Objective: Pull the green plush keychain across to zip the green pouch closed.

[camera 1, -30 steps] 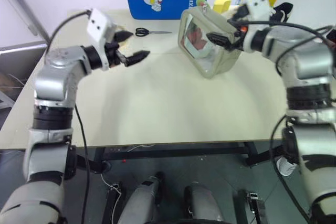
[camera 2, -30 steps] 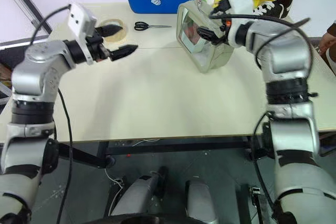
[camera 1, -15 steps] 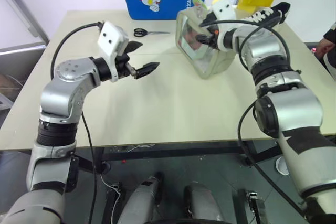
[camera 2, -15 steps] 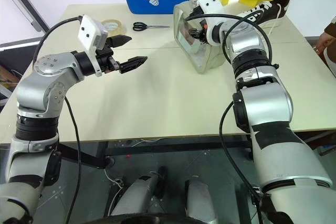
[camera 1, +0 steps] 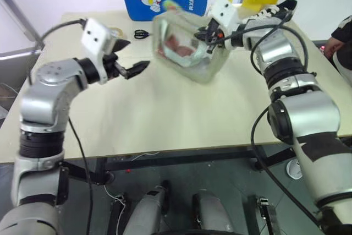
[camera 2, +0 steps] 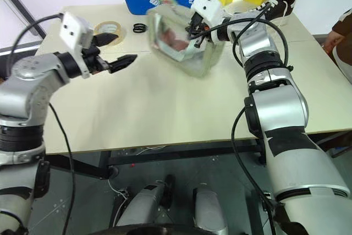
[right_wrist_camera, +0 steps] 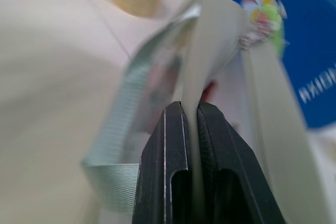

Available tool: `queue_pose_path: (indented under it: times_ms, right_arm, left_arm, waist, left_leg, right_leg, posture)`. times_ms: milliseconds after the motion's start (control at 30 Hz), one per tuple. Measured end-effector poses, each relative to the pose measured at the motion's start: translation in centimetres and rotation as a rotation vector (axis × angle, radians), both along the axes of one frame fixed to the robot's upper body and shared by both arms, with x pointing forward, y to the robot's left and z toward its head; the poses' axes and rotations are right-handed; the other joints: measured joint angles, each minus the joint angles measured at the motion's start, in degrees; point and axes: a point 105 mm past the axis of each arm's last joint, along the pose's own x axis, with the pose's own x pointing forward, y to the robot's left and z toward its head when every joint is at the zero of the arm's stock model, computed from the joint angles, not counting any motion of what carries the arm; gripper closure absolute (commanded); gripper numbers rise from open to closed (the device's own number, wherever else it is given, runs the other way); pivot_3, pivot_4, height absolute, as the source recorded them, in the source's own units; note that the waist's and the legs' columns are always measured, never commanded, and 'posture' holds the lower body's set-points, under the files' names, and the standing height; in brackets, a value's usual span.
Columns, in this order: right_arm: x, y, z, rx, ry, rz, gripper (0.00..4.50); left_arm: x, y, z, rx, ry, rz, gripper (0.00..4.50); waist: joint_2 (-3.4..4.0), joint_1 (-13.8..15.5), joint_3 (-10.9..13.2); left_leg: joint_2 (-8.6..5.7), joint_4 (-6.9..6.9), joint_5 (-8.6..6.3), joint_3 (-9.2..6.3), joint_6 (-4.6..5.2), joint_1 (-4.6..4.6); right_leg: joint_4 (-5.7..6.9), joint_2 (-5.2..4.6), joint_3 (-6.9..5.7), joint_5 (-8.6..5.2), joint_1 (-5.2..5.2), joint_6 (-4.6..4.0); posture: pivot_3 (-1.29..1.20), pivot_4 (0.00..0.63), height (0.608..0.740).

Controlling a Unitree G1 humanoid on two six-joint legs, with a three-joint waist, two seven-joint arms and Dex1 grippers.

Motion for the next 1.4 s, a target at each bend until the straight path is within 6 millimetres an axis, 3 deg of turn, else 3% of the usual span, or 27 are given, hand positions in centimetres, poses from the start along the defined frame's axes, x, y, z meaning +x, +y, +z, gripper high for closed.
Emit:
queue_pose_path:
  times_ms: [133, 300, 400, 533, 700, 800, 933, 1100, 1200, 1333, 1400]
  right_arm:
    - [-1.6, -0.7, -2.5, -0.091, 0.027, 0.144, 4.47]
    - [-3.3, -1.0, -4.2, -0.087, 0.065, 0.274, 4.47]
    - [-3.4, -1.0, -4.1, -0.076, 0.074, 0.273, 3.44]
    - [-3.1, -1.4, -3.6, -0.062, 0.097, 0.230, 1.45]
    - [-3.3, -2.1, -0.2, 0.034, 0.104, 0.168, 1.45]
    - [-3.7, 0.1, 0.9, 0.074, 0.119, 0.197, 1.45]
    - [-3.9, 3.2, -0.7, 0.059, 0.191, 0.238, 1.45]
    - [-3.0, 3.3, -2.9, 0.038, 0.281, 0.163, 1.45]
    - [-2.5, 3.0, -3.7, 0.033, 0.308, 0.118, 2.29]
    - [-2.5, 3.0, -3.7, 0.029, 0.309, 0.121, 4.36]
    - [-2.6, 3.1, -3.7, 0.021, 0.311, 0.130, 4.48]
  left_arm:
    - [-1.1, 2.8, 1.0, 0.017, 0.041, 0.007, 0.00]
    - [-1.9, 3.3, -0.6, 0.033, 0.109, -0.018, 0.00]
    - [-2.0, 2.6, -0.6, 0.021, 0.105, -0.036, 0.00]
    - [-2.1, 2.2, -0.5, 0.015, 0.096, -0.049, 0.00]
    - [-2.1, 2.5, -1.1, 0.008, 0.114, -0.030, 0.00]
    - [-2.0, 2.4, -1.0, 0.007, 0.111, -0.032, 0.00]
    - [-1.9, 1.8, -0.9, 0.010, 0.106, -0.051, 0.00]
    - [-1.8, 1.9, -1.0, 0.005, 0.112, -0.046, 0.00]
    - [-1.9, 1.9, -0.9, 0.005, 0.110, -0.049, 0.00]
    - [-2.0, 1.7, -0.8, 0.009, 0.101, -0.049, 0.00]
    - [-2.0, 1.7, -0.7, 0.011, 0.096, -0.048, 0.00]
  waist:
    - [0.00, 0.2, 0.0]
    - [0.00, 0.2, 0.0]
    - [0.00, 0.2, 0.0]
    - [0.02, 0.3, 0.0]
    - [0.03, 0.8, 0.0]
    - [0.03, 0.8, 0.0]
    - [0.03, 1.0, 0.0]
    - [0.03, 1.4, 0.0]
    - [0.03, 1.2, 0.0]
    - [0.03, 1.0, 0.0]
    - [0.03, 1.0, 0.0]
  left_leg:
    - [0.00, 0.03, 0.00, -0.03, 0.00, 0.09]
    - [0.02, -0.13, -0.24, -0.03, 0.32, 0.75]
    - [0.02, -0.12, -0.24, -0.03, 0.32, 0.74]
    - [0.02, -0.13, -0.23, -0.01, 0.31, 0.70]
    - [0.03, -0.17, -0.24, 0.02, 0.31, 0.70]
    - [0.03, -0.20, -0.25, 0.03, 0.32, 0.71]
    - [0.03, -0.21, -0.25, 0.05, 0.32, 0.69]
    - [0.03, -0.21, -0.24, 0.06, 0.31, 0.70]
    - [0.03, -0.23, -0.23, 0.06, 0.30, 0.69]
    - [0.03, -0.24, -0.23, 0.06, 0.29, 0.70]
    - [0.03, -0.24, -0.23, 0.06, 0.29, 0.70]
  right_leg:
    - [-0.03, 0.04, 0.00, 0.00, 0.14, 0.00]
    - [-0.07, 0.00, 0.01, -0.03, 0.75, -0.05]
    - [-0.03, -0.01, 0.01, -0.05, 0.70, -0.08]
    - [-0.02, -0.04, 0.02, -0.06, 0.63, -0.10]
    - [0.00, -0.07, 0.07, -0.09, 0.59, -0.15]
    - [0.00, -0.07, 0.08, -0.10, 0.58, -0.18]
    - [0.00, -0.07, 0.08, -0.10, 0.56, -0.18]
    - [0.00, -0.06, 0.07, -0.09, 0.58, -0.18]
    - [0.00, -0.06, 0.08, -0.09, 0.54, -0.18]
    - [0.01, -0.06, 0.08, -0.09, 0.55, -0.18]
    - [0.01, -0.05, 0.08, -0.09, 0.55, -0.18]
  posture:
    - [0.00, 0.150, 0.740]
    - [0.00, 0.150, 0.740]
    - [0.00, 0.150, 0.740]
    - [0.00, 0.150, 0.740]
    - [0.00, 0.150, 0.740]
    - [0.00, 0.150, 0.740]
    - [0.00, 0.150, 0.740]
    - [0.00, 0.150, 0.740]
    - [0.00, 0.150, 0.740]
    - [0.00, 0.150, 0.740]
    - [0.00, 0.150, 0.740]
